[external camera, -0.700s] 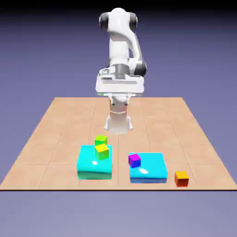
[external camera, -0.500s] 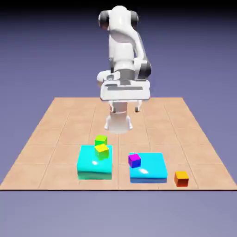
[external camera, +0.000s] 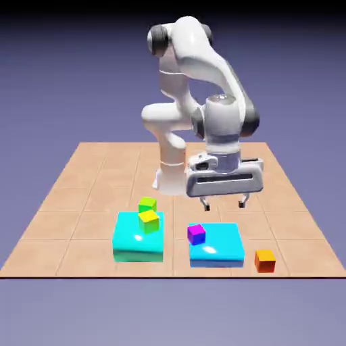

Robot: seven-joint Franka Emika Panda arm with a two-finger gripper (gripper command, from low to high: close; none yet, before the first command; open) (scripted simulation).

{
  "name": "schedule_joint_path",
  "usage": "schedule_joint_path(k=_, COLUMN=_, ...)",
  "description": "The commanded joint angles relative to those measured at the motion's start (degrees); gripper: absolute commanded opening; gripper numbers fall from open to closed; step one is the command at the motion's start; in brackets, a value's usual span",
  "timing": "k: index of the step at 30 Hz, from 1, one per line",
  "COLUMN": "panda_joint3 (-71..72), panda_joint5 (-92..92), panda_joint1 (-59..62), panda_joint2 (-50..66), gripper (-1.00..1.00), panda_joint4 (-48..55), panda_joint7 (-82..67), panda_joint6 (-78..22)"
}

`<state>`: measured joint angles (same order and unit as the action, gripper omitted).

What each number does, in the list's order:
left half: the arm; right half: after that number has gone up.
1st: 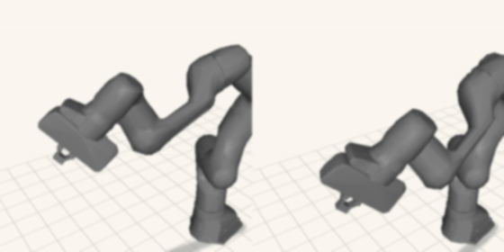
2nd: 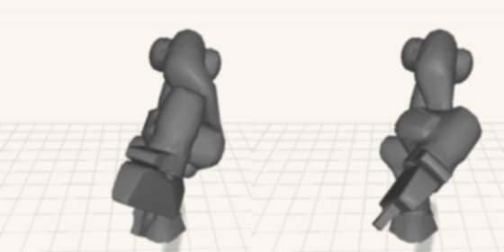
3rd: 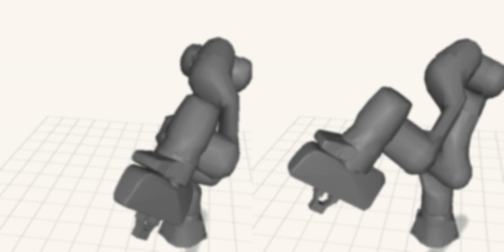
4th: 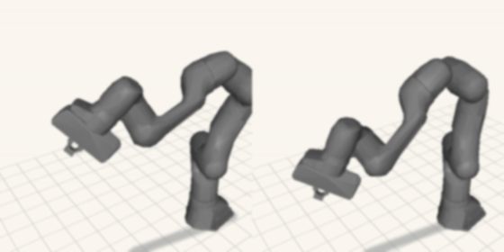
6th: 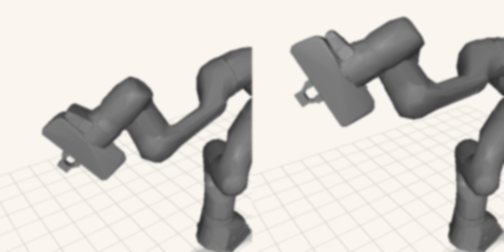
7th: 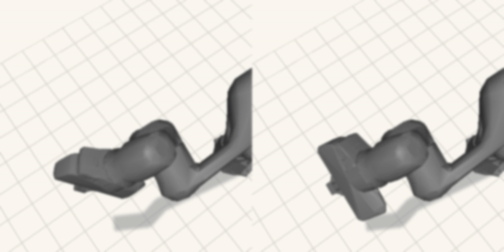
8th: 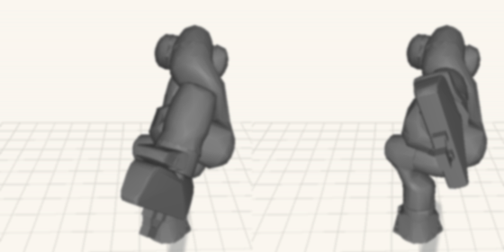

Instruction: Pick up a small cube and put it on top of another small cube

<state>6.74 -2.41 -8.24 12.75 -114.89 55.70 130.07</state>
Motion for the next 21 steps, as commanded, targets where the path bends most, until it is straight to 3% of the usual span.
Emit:
schedule_joint_path(k=1, panda_joint3=0.3, panda_joint5=-0.1, panda_joint1=-0.3, panda_joint2=2.0, gripper=0.0, panda_joint4=2.1, panda_joint7=0.6, panda_joint6=-2.0)
schedule_joint_path(k=21, panda_joint3=6.1, panda_joint5=-2.2, panda_joint1=-6.8, panda_joint2=41.1, gripper=0.0, panda_joint4=41.7, panda_joint7=12.0, panda_joint6=-39.7)
